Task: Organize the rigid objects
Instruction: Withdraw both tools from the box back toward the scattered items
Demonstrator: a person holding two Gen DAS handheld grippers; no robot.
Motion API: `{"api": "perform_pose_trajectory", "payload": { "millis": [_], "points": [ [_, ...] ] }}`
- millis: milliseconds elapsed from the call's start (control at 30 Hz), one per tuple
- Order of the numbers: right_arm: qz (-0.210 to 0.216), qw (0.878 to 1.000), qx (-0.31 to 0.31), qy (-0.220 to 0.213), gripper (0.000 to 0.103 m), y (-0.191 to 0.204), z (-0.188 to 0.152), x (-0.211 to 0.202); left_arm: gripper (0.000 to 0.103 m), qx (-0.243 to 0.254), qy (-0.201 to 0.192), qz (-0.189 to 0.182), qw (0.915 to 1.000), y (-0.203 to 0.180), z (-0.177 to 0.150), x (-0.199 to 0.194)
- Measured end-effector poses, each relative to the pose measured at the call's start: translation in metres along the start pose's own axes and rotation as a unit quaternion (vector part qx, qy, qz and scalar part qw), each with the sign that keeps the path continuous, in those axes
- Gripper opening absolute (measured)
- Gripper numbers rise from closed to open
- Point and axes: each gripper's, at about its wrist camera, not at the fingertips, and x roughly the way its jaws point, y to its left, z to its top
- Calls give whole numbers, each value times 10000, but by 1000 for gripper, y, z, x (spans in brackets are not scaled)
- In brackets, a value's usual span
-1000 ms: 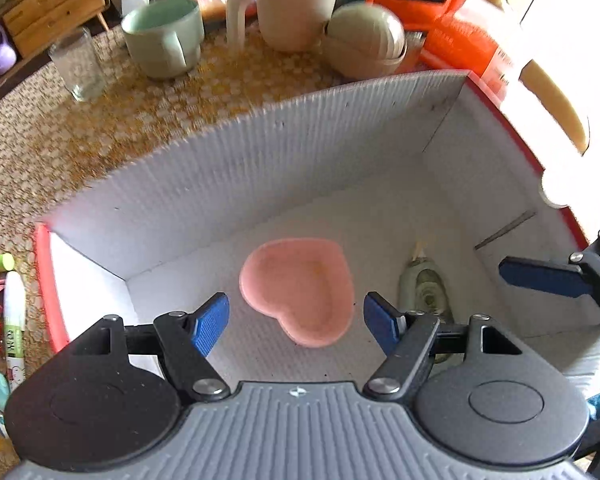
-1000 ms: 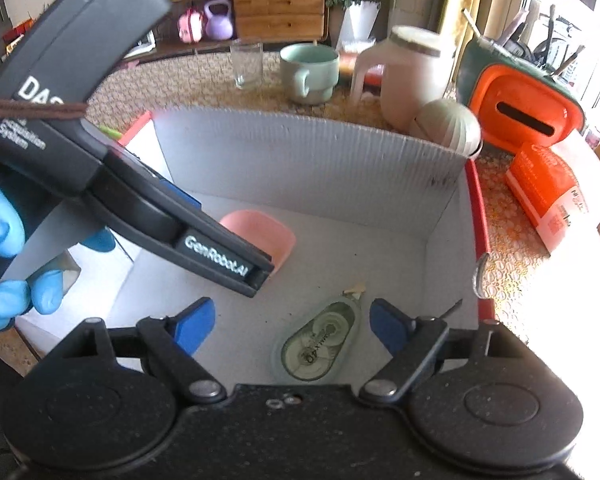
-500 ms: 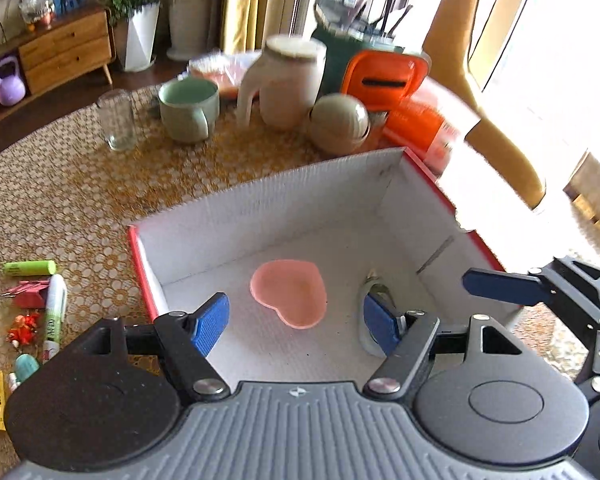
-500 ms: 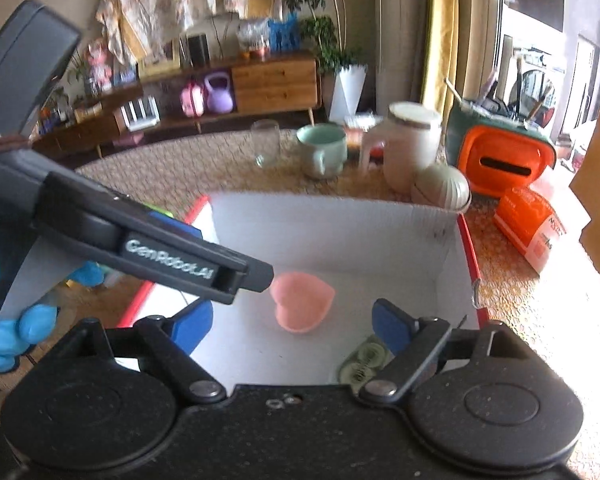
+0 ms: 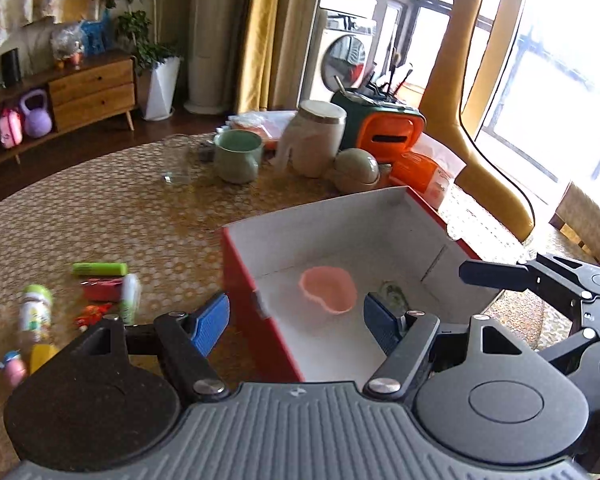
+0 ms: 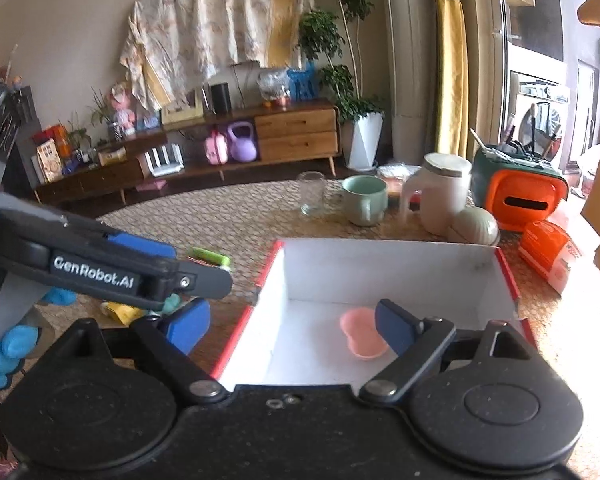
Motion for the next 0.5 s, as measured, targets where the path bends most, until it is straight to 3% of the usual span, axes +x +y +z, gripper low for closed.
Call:
{"api": "perform_pose_trajectory", "payload": {
  "millis": [500],
  "points": [
    [640, 9977, 44, -195, 99, 66, -16, 13, 81, -239, -512, 455, 9974, 68, -57, -66]
  ]
}}
